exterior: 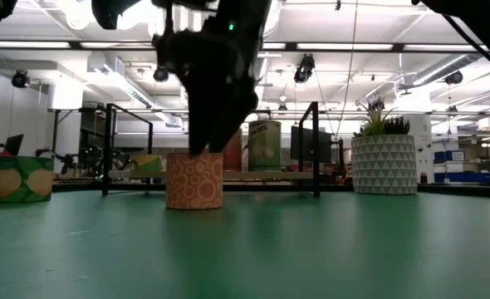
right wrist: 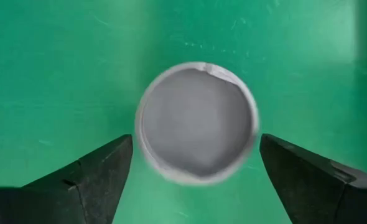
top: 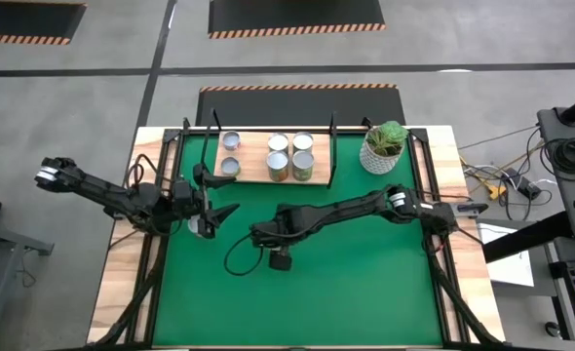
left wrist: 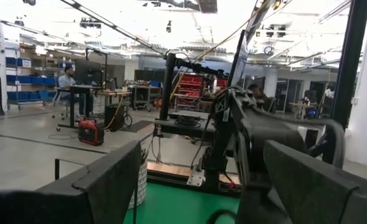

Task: Pick and place cans onto a shelf
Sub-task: Put the canned tomato sauce on the shelf

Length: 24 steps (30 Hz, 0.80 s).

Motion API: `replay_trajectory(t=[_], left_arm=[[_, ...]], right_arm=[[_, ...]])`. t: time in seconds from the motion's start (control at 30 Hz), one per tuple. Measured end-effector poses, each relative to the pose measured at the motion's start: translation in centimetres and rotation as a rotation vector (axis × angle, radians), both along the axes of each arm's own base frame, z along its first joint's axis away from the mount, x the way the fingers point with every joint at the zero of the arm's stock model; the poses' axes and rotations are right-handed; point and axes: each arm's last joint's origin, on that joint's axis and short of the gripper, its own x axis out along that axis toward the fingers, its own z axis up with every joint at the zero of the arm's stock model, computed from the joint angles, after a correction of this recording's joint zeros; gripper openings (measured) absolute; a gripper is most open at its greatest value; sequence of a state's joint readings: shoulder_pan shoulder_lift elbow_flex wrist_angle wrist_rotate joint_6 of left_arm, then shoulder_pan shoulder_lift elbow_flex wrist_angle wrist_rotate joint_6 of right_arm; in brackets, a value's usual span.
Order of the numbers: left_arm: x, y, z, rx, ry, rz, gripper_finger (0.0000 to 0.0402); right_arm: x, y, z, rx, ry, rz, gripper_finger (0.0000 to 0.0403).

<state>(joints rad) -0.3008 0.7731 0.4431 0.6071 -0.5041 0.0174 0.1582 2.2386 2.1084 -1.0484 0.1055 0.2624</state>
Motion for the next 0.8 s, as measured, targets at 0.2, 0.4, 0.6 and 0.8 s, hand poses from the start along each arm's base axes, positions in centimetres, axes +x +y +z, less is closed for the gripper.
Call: replay_trajectory(t=[0.2, 0.4, 0.6, 0.8], left_arm=[[0.0, 0.0, -0.2, -0.006, 0.017, -0.003, 0.0320], [0.5, -0.2, -0.7, -0.016, 0.047, -0.012, 0.0320], [2.5, -1.2, -0.8, -0.038, 0.179, -0.039, 0.0320], [5.7, -3.6, -2.3, -0.088, 0.586, -0.057, 0.0320]], right_arm=[[-1.9, 0.4, 3.3, -0.116, 0.016, 0.037, 0.0348], [-5.2, 1.3, 5.7, -0.167, -0.011, 0.064, 0.0337], [-9.2, 1.4, 6.4, -0.153, -0.185, 0.119, 0.0330], [-13.0, 0.3, 6.5, -0.173, -0.440, 0.198, 0.0329]])
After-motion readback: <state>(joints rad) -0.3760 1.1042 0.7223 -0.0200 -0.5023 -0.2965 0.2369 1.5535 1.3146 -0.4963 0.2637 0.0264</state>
